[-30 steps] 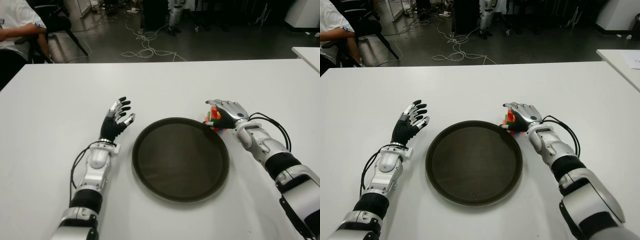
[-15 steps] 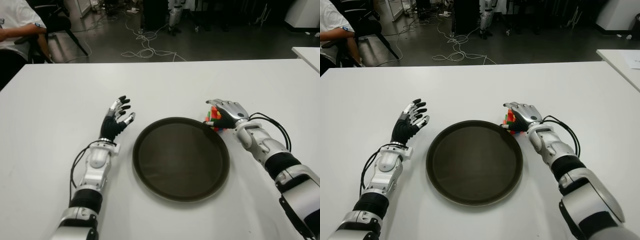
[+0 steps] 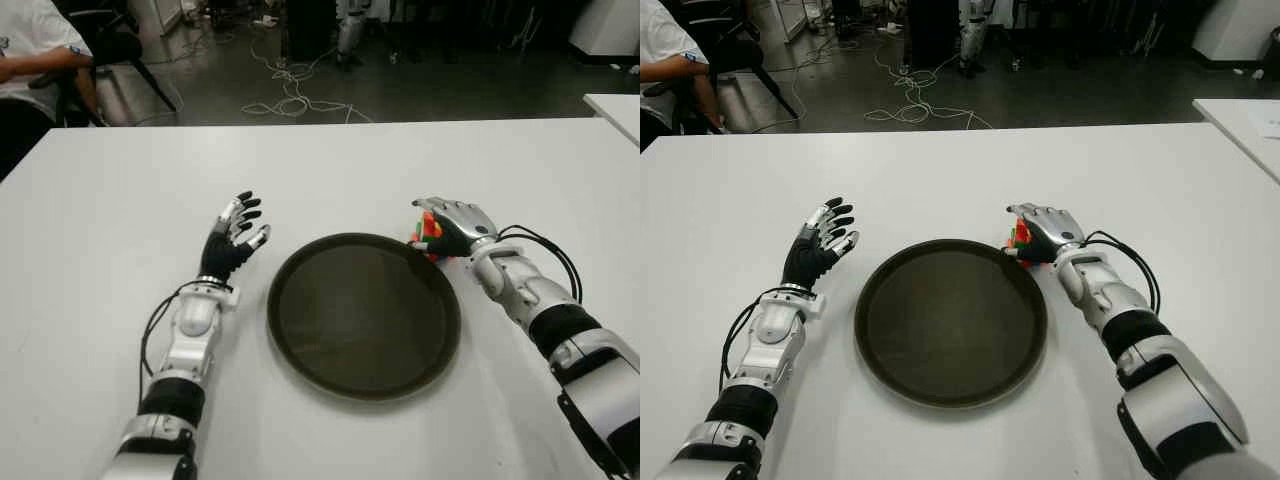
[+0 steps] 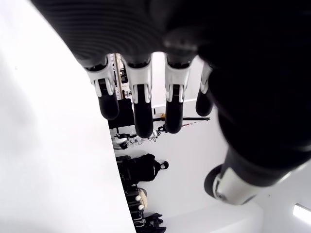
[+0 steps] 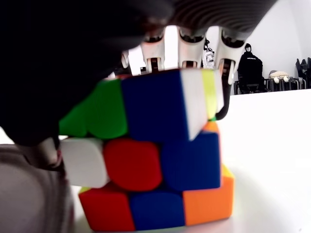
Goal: Pick up the Rubik's Cube and put it in the plate
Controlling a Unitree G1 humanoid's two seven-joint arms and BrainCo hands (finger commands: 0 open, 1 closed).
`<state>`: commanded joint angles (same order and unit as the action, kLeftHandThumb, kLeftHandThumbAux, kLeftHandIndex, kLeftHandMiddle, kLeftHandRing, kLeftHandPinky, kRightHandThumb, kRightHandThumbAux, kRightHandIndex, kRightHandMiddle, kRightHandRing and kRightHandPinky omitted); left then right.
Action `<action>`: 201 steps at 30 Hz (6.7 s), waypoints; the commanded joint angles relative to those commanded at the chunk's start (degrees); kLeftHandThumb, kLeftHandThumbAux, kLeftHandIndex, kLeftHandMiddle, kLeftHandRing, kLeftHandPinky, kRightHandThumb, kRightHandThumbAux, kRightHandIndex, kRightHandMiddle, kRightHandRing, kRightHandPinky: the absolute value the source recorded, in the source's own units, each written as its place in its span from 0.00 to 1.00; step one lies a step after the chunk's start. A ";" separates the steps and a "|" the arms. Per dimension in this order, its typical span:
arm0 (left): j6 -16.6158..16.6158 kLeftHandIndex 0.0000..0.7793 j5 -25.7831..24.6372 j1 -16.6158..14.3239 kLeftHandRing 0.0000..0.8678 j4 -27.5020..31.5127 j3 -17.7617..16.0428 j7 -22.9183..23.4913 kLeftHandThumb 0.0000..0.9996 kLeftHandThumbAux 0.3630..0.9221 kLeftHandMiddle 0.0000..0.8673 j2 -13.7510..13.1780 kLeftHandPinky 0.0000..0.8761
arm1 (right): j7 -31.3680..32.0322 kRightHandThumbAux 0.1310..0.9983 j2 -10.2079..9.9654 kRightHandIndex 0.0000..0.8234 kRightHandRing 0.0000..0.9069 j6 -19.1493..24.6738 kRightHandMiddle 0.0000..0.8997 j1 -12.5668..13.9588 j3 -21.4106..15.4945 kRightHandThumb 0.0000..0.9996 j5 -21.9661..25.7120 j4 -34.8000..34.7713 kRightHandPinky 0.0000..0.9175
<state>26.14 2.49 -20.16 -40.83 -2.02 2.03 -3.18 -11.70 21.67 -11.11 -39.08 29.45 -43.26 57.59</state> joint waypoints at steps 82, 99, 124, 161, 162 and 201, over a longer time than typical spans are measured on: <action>1.05 0.15 -0.20 0.78 0.17 1.04 -0.14 0.68 0.07 0.67 0.20 -0.08 0.13 | 2.54 0.68 2.77 0.53 0.66 3.27 0.69 3.15 -3.11 0.70 1.05 -11.12 0.61; 2.01 0.15 0.16 0.33 0.18 -0.20 -0.15 0.49 0.05 0.71 0.20 -0.15 0.13 | -0.02 0.67 4.20 0.53 0.68 2.33 0.70 4.09 -3.08 0.70 0.39 -14.03 0.61; 2.02 0.15 0.83 -0.60 0.19 -1.66 -0.15 -1.20 0.07 0.67 0.21 0.14 0.15 | 4.00 0.68 6.85 0.52 0.69 6.36 0.71 7.04 -5.13 0.70 0.38 -28.50 0.62; 1.69 0.15 -0.15 -1.98 0.20 -3.85 -0.70 -0.15 0.10 0.67 0.21 0.04 0.18 | 8.75 0.68 5.90 0.52 0.73 9.13 0.75 7.72 -7.88 0.70 0.12 -43.30 0.63; 1.71 0.15 -0.24 -2.03 0.20 -4.00 -0.75 -0.11 0.09 0.66 0.21 0.05 0.17 | 8.88 0.68 5.77 0.52 0.73 9.05 0.76 8.07 -7.80 0.70 0.16 -43.91 0.61; 2.42 0.17 0.01 -1.83 0.20 -4.74 -0.75 -0.16 0.08 0.59 0.21 -0.54 0.18 | 13.21 0.68 4.39 0.52 0.76 -2.99 0.76 15.37 -5.97 0.70 -0.94 -51.22 0.71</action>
<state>28.56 2.50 -21.98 -45.58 -2.78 1.86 -3.71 1.51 26.06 -14.11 -23.71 23.48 -44.20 6.37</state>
